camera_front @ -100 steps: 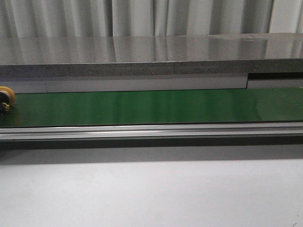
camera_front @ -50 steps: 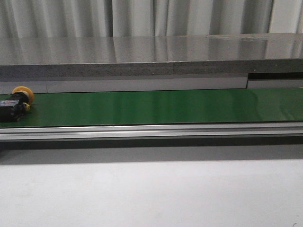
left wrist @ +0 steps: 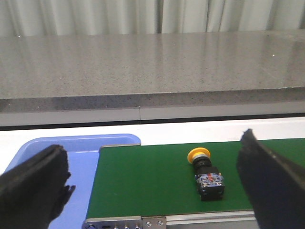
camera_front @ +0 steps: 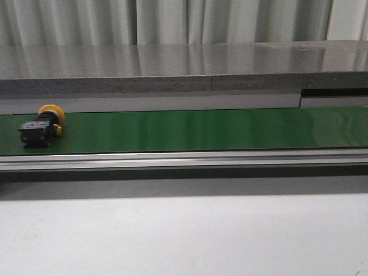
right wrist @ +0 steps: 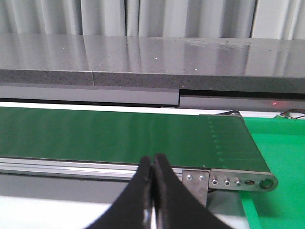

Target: Move button from left to right

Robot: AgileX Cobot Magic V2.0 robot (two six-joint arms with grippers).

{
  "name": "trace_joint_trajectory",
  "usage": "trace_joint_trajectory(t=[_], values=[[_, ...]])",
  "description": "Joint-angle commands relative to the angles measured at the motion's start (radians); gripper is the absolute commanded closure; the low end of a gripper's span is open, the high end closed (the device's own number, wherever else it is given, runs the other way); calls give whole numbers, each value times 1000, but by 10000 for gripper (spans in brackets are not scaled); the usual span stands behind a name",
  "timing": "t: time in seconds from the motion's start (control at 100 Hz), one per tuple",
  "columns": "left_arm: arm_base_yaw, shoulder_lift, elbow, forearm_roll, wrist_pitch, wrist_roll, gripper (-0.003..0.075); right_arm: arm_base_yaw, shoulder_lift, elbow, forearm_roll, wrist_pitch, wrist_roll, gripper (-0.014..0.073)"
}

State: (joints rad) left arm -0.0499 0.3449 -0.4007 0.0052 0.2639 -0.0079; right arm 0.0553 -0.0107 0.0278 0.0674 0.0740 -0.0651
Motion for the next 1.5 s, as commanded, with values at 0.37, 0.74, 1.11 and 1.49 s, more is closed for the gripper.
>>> trace_joint_trajectory(t=[0.37, 0.74, 1.11, 1.49], values=[[-8, -50, 19, 1, -101, -2, 44, 1, -16, -15, -6, -85, -1, 662], [-8, -50, 19, 1, -101, -2, 569, 1, -16, -15, -6, -85, -1, 662], [-8, -50, 19, 2, -101, -2, 740, 1, -16, -15, -6, -85, -1, 662], [-8, -50, 19, 2, -101, -2, 740, 1, -16, -15, -6, -85, -1, 662]])
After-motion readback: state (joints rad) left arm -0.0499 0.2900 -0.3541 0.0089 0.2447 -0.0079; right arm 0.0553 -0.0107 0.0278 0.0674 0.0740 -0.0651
